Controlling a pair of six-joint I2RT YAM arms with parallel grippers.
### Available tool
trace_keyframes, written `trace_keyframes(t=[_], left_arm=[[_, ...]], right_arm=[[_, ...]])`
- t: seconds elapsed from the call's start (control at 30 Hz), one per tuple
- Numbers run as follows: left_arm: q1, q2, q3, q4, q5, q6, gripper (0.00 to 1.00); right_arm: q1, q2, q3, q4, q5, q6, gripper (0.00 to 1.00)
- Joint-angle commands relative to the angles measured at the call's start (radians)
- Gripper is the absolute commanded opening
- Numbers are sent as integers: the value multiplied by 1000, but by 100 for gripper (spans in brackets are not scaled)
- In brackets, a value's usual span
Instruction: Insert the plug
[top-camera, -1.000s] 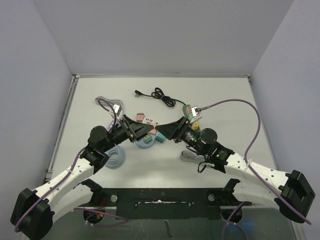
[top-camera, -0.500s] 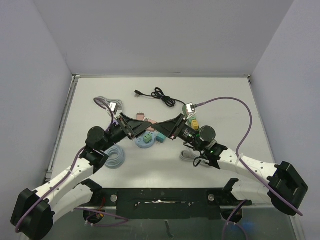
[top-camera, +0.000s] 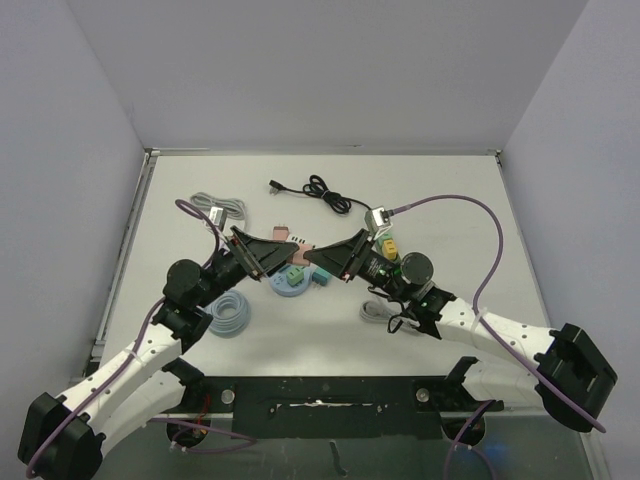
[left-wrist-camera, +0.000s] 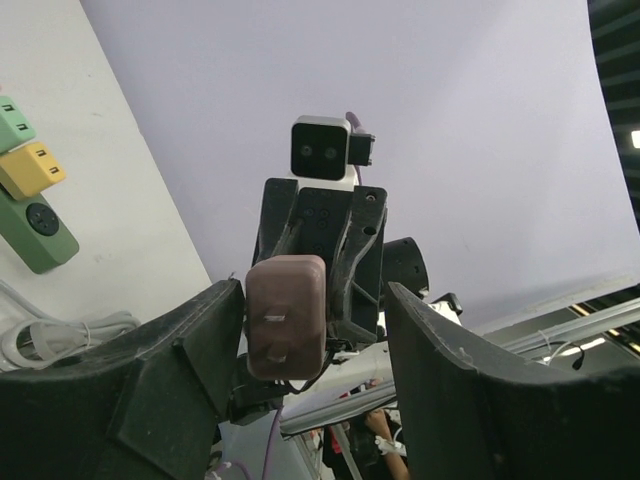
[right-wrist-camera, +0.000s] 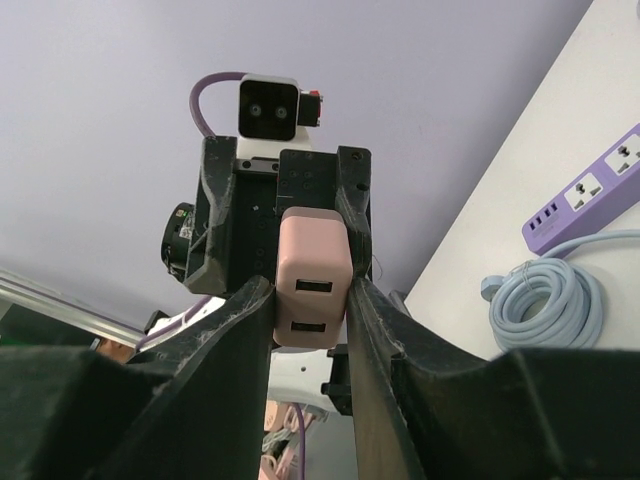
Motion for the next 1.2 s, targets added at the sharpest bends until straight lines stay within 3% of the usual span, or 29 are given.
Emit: trace_keyframes(t=[0.0,0.17,0.37,0.6,0.8,0.93,1.07,1.17], left_arm=[[6,-19,-4,-17,-43,51,54],[8,-6,-14,-16,-41,54,41],[7,29,-3,-3,-8,65,33],[7,39,-7,-4,5,72,32],[7,39,-13,-17,7,76,31],[7,39,-13,-16,7,78,31],[8,38,-13,-22,3,85,31],[10,30,-8,-69,-15,107,44]], right_arm=[[-11,-53,-5,25,39,-23,10],[-12,-50,3,23,23,-26,12],[-10,-7,46,44,-52,-29,33],[-14,17,46,82,-59,-22,31],[-24,29,49,95,-67,-20,44],[-30,40,59,99,-74,-16,42],[-39,45,60,100,-83,-20,26],[-69,28,57,38,-93,-52,15]])
